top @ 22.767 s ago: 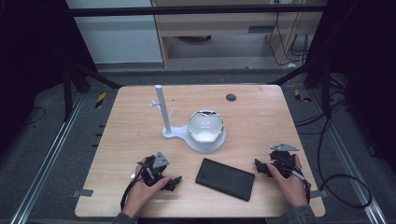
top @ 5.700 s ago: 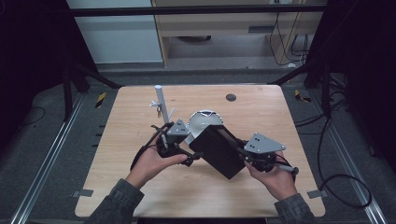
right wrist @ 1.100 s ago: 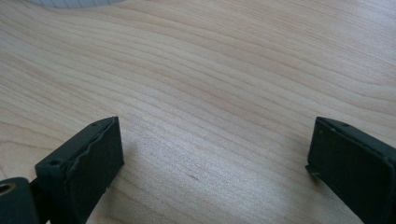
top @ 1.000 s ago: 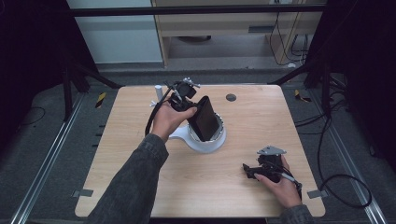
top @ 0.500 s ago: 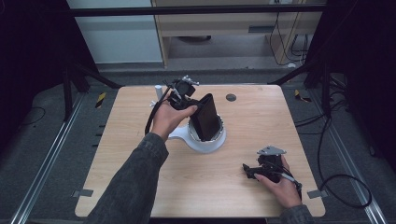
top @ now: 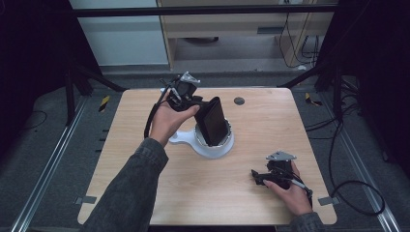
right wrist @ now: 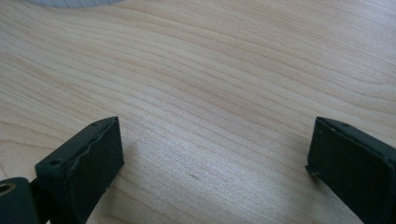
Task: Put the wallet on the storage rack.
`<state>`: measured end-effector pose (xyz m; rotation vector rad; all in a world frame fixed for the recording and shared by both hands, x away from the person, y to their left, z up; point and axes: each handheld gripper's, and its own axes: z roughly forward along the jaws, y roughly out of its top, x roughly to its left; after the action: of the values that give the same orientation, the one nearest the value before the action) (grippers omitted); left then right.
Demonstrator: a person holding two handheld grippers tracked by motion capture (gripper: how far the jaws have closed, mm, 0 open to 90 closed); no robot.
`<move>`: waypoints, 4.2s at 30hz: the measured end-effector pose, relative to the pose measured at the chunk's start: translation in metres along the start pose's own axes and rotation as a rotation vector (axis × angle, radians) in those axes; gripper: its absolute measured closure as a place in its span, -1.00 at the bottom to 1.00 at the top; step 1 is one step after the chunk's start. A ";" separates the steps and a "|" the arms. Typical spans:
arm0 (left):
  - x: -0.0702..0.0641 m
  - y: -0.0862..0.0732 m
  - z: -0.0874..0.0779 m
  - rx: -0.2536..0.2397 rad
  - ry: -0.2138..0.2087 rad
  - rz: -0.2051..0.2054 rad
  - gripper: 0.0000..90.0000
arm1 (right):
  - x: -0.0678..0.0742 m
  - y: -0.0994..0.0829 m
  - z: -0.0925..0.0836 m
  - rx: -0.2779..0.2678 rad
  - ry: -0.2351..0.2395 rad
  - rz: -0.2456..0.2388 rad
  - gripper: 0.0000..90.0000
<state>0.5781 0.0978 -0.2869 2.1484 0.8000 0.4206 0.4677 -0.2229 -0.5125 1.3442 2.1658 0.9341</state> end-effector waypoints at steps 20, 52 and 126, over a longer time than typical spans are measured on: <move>-0.024 -0.018 -0.034 -0.055 0.044 0.082 -0.28 | 0.000 0.000 0.000 -0.001 -0.001 -0.003 -0.92; -0.051 -0.127 -0.030 -0.008 -0.065 0.067 -0.88 | 0.001 0.000 0.000 0.001 -0.003 0.005 -0.93; 0.054 -0.297 -0.018 0.133 0.235 -0.170 -0.92 | 0.002 0.001 0.000 0.004 -0.009 0.016 -0.95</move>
<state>0.4888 0.2889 -0.5030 2.1555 1.1621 0.5510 0.4674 -0.2206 -0.5123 1.3669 2.1547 0.9280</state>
